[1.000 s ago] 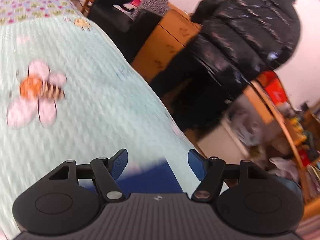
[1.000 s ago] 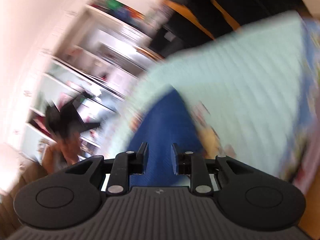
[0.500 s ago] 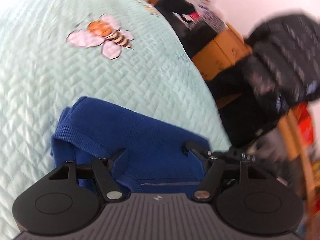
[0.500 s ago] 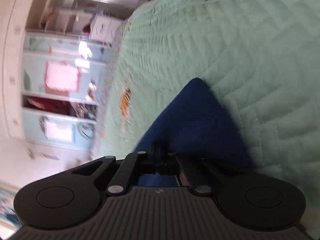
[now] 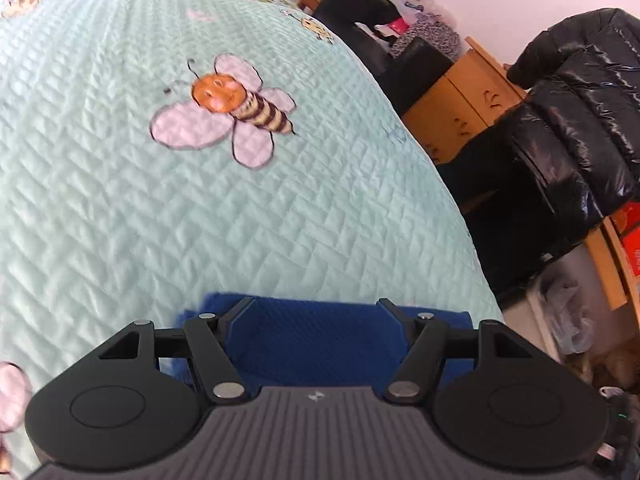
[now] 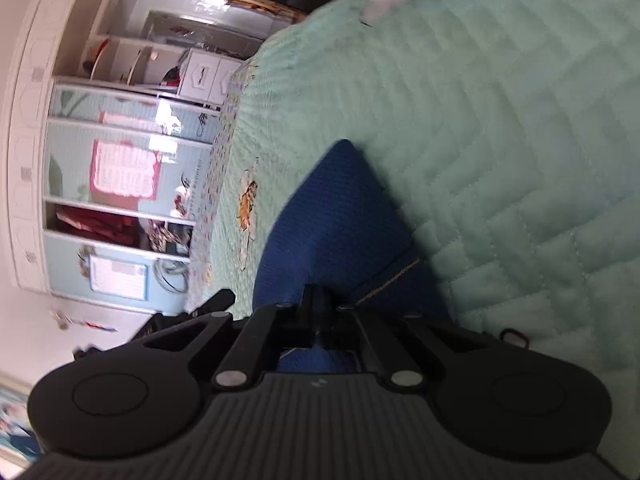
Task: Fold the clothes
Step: 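Lay the flipped sweatshirt down and open both grippers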
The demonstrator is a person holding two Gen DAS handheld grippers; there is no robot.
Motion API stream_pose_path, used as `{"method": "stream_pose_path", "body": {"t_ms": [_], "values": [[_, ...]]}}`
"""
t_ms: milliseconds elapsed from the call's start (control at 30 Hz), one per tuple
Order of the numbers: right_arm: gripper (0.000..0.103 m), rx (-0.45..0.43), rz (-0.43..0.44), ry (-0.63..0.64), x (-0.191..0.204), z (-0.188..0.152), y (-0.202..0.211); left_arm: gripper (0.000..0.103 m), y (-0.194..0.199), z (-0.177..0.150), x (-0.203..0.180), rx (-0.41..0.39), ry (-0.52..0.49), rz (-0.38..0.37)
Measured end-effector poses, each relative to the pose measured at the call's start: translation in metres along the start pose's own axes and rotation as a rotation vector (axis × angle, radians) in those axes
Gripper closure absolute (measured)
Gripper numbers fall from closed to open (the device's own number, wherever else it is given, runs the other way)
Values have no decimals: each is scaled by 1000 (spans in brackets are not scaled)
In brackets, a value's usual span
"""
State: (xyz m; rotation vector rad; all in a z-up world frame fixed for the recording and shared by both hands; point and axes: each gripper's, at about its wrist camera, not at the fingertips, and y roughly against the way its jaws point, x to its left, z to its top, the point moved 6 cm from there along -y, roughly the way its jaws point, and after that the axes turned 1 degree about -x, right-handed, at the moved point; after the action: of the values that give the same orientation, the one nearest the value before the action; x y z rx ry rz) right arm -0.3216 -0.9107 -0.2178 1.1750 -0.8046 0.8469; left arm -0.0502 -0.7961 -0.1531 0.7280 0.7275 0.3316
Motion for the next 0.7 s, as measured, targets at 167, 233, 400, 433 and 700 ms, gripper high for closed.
{"method": "stream_pose_path", "body": {"t_ms": [167,233,400,433,700], "values": [[37,50,47,177,50,-31,27,32,46,-6,-2,-29,7,-79],[36,81,80,164,49,-50,38,31,62,-20,-1,-23,17,-103],[34,195,51,112,21,-96,45,31,90,-60,13,-17,106,-94],[35,187,32,155,29,-100,48,31,95,-68,13,-12,102,-68],[18,169,-324,553,106,-108,65,19,136,-113,-18,46,-63,264]]}}
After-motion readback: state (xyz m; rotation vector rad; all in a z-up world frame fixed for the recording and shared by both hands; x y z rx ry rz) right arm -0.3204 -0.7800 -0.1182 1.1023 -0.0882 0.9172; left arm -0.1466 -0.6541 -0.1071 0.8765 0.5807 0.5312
